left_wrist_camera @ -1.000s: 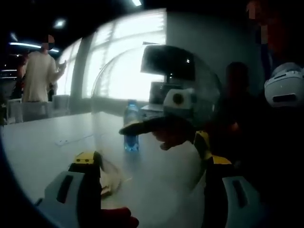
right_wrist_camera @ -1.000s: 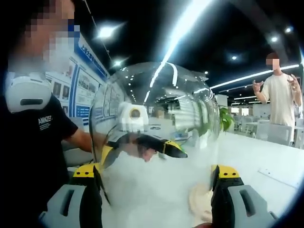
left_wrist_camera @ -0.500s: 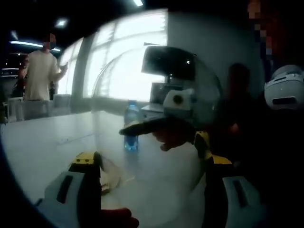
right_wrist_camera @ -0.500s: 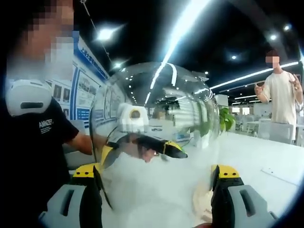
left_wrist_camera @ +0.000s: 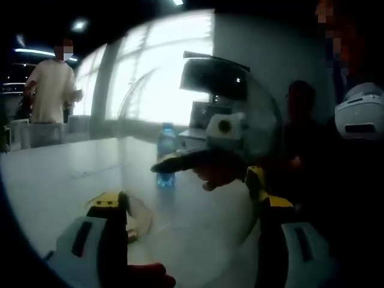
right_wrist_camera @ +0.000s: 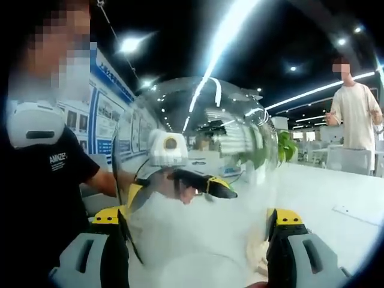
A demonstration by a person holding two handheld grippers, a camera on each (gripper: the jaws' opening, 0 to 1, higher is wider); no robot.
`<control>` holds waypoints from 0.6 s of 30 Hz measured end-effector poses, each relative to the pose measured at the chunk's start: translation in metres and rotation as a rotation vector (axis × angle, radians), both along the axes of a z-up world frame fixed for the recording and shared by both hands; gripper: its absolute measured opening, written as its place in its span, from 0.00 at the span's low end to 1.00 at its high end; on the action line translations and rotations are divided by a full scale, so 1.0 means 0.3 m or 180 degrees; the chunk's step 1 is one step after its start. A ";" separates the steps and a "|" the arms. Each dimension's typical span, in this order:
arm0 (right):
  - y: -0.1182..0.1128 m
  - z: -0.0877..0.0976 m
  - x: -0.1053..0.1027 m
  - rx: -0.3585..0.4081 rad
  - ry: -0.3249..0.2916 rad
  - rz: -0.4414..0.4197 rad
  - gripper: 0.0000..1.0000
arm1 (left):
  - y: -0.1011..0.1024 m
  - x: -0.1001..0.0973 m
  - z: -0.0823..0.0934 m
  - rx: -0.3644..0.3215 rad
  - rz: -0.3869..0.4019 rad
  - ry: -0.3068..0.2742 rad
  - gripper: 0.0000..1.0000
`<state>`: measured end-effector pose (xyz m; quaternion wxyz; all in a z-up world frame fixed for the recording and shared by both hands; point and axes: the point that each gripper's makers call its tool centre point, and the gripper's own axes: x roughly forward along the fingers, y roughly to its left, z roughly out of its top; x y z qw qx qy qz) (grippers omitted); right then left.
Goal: Open the cover put in the Mizone put the cover back on
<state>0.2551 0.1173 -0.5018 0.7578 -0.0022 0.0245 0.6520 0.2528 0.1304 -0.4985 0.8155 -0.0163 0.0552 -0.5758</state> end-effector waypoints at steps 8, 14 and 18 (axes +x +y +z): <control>0.007 -0.005 -0.017 0.0102 -0.0029 -0.0009 0.90 | -0.001 0.005 0.000 -0.0092 0.0024 -0.0058 0.77; 0.006 0.000 -0.028 0.0165 -0.0033 -0.0015 0.90 | 0.003 0.006 -0.002 -0.0125 0.0047 -0.0093 0.78; 0.005 0.000 -0.033 0.0163 -0.0032 -0.0011 0.90 | 0.004 0.004 -0.001 -0.0123 0.0064 -0.0133 0.77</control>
